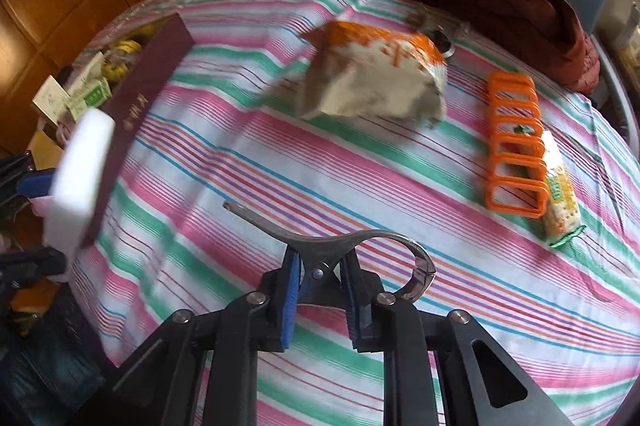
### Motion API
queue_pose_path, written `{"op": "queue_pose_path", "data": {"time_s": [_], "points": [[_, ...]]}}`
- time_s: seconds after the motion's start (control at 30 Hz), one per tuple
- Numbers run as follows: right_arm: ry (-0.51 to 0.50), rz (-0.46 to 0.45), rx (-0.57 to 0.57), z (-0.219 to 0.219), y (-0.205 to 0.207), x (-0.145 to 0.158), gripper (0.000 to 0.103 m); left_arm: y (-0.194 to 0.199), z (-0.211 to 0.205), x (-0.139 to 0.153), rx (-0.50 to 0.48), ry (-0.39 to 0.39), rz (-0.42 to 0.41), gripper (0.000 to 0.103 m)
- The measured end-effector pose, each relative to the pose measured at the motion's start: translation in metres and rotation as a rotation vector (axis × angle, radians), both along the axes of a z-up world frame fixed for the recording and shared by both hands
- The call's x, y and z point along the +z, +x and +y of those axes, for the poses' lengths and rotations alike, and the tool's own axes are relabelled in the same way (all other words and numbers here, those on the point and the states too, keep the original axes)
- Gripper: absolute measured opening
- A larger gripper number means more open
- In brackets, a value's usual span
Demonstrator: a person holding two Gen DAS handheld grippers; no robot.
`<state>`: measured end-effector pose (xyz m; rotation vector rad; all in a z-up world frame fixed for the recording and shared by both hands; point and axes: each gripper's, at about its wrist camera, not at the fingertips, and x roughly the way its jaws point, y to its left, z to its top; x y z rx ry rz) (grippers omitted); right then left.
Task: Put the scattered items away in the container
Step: 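Carry the white sponge and silver clip over the gold tray with both tools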
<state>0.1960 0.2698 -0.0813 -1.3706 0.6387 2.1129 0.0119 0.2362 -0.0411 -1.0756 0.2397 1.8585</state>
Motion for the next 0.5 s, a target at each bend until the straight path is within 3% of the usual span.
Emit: {"op": "queue_pose_path", "data": {"time_s": [0.13, 0.27, 0.5], "points": [[0.0, 0.049, -0.029, -0.008, -0.022, -0.005, 0.02, -0.014, -0.043, 0.016, 0.098, 0.056, 0.011, 0.059], [-0.026, 0.16, -0.049, -0.017, -0.037, 0.01, 0.02, -0.034, -0.086, 0.025, 0.215, 0.086, 0.026, 0.059], [-0.031, 0.281, 0.04, -0.048, -0.108, 0.038, 0.02, -0.07, -0.158, 0.021, 0.423, 0.104, 0.014, 0.059]]}}
